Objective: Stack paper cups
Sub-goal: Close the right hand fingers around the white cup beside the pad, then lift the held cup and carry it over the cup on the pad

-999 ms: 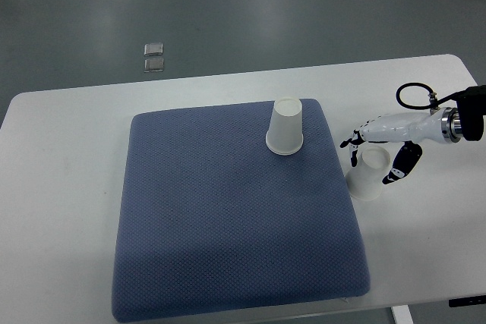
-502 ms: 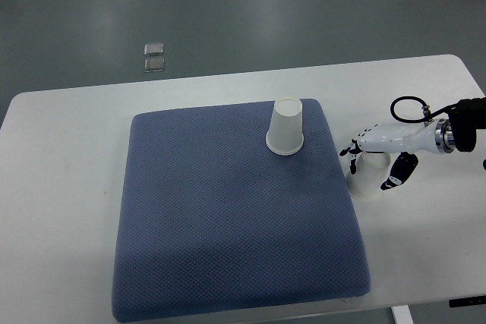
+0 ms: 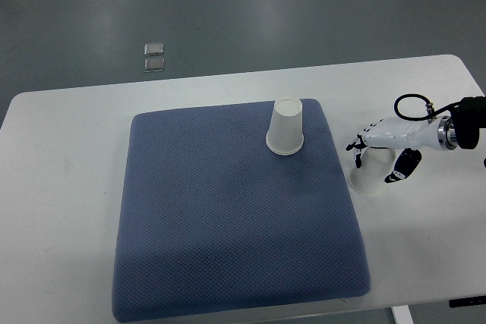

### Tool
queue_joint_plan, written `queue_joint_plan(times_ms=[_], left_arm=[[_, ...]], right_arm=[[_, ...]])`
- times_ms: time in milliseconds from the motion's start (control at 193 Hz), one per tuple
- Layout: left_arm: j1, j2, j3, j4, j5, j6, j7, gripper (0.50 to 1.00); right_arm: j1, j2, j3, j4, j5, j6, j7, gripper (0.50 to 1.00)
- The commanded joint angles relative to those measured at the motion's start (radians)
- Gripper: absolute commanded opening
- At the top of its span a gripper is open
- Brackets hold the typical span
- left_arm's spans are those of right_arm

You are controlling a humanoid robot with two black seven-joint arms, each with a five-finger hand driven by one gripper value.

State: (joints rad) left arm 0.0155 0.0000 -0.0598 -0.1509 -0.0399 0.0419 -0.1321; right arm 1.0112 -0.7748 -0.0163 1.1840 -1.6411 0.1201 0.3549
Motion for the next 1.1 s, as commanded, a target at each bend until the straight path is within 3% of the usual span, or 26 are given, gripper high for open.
queue_joint_plan(times_ms=[0, 52, 160, 404, 667, 1097], left_arm=[[0.000, 0.000, 0.000, 0.001, 0.000, 0.000, -0.001, 1.000], [0.000, 0.000, 0.000, 0.001, 0.000, 0.000, 0.000, 1.000], [0.000, 0.000, 0.000, 0.001, 0.000, 0.000, 0.000, 1.000], [0.000, 0.000, 0.000, -0.001, 0.000, 0.001, 0.000, 1.000], [0.000, 0.000, 0.000, 0.001, 0.000, 0.001, 0.000, 1.000], [0.000, 0.000, 0.000, 0.001, 0.000, 0.000, 0.000, 1.000]], right_arm=[[-0.003, 0.003, -0.001, -0.009, -0.005, 0.000, 0.001, 0.864], [-0.011, 0.009, -0.001, -0.009, -0.005, -0.004, 0.001, 0.860], [-0.016, 0.011, -0.017, -0.010, -0.013, -0.016, 0.003, 0.783], [-0.013, 0.011, -0.022, -0.017, -0.013, -0.019, 0.004, 0.756], [-0.006, 0.020, -0.022, -0.018, -0.013, -0.017, 0.006, 0.670], [0.093, 0.000, -0.022, -0.017, 0.003, 0.004, 0.018, 0.668]])
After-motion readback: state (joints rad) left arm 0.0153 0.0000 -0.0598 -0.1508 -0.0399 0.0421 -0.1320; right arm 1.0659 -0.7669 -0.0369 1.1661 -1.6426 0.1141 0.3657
